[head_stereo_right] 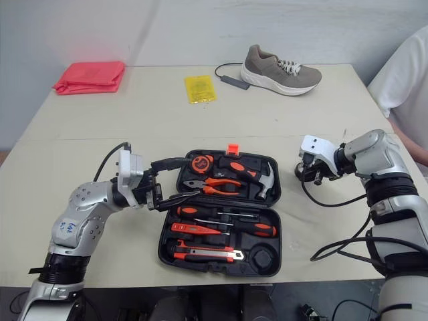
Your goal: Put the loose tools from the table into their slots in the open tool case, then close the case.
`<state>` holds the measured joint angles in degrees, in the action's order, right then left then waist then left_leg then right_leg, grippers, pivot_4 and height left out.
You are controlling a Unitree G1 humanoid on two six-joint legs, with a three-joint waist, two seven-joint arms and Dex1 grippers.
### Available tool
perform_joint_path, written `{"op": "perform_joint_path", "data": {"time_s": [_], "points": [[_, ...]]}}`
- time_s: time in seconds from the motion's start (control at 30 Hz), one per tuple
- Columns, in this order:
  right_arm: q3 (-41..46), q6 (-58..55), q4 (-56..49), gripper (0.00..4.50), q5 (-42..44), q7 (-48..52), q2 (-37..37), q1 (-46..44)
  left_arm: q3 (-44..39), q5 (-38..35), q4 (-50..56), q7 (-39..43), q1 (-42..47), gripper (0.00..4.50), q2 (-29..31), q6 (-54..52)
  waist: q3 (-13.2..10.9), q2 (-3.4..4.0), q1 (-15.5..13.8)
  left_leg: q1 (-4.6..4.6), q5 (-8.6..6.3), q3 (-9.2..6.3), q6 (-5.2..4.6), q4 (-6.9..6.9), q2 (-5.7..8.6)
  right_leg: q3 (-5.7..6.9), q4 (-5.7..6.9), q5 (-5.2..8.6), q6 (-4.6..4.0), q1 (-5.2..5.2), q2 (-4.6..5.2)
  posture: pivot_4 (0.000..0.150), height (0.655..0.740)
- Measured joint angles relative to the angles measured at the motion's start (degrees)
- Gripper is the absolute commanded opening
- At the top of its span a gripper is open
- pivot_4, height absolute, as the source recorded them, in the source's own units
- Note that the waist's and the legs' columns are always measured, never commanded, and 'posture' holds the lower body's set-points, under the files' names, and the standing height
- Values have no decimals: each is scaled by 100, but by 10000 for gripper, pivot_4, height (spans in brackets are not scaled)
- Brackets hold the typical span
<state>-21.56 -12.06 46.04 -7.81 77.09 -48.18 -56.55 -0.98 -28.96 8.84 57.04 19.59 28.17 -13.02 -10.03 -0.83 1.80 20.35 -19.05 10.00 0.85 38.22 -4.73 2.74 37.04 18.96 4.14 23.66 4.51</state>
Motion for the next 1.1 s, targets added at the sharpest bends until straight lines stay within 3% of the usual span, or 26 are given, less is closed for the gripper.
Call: {"op": "perform_joint_path", "data": {"time_s": [0.1,0.3,0.43,0.63,0.73,1.1], "points": [[200,132,-696,438,127,249,-317,384,-5,-12,34,115,-22,45000,52,8,-7,11,-33,10,0,-7,0,-2,1,0,-4,0,0,4,-1,1500,7400],[1283,-685,-4029,438,1571,1001,-1290,1825,-38,-308,356,823,-48,45000,567,-68,-13,20,-8,2,-3,-8,5,-3,-4,6,-5,0,0,1,-1,1500,7400],[1780,-1834,-6441,438,2750,921,-1520,2938,-6,-453,557,1278,-163,45000,832,-74,-13,20,-6,-6,-6,-12,9,-7,-6,-1,-6,1,-2,-8,-1,1500,7400],[1929,-2901,-8638,438,3802,278,-1518,3719,207,-437,634,1557,-390,45000,843,3,-12,15,-34,3,-9,-28,3,-7,0,-5,-17,1,-2,-11,4,1500,7400],[1639,-3057,-9075,438,3824,-31,-1533,3933,269,-438,747,1544,-497,45000,845,-48,-9,1,-24,4,-11,-27,-6,-2,3,-6,-17,1,-1,-12,5,1500,7400],[607,-2906,-9057,438,2862,-431,-1962,4357,280,-453,1103,1381,-657,45000,900,-354,-8,-3,-23,4,-11,-28,-9,-1,4,-5,-18,2,-5,-12,-1,1500,7400]]}}
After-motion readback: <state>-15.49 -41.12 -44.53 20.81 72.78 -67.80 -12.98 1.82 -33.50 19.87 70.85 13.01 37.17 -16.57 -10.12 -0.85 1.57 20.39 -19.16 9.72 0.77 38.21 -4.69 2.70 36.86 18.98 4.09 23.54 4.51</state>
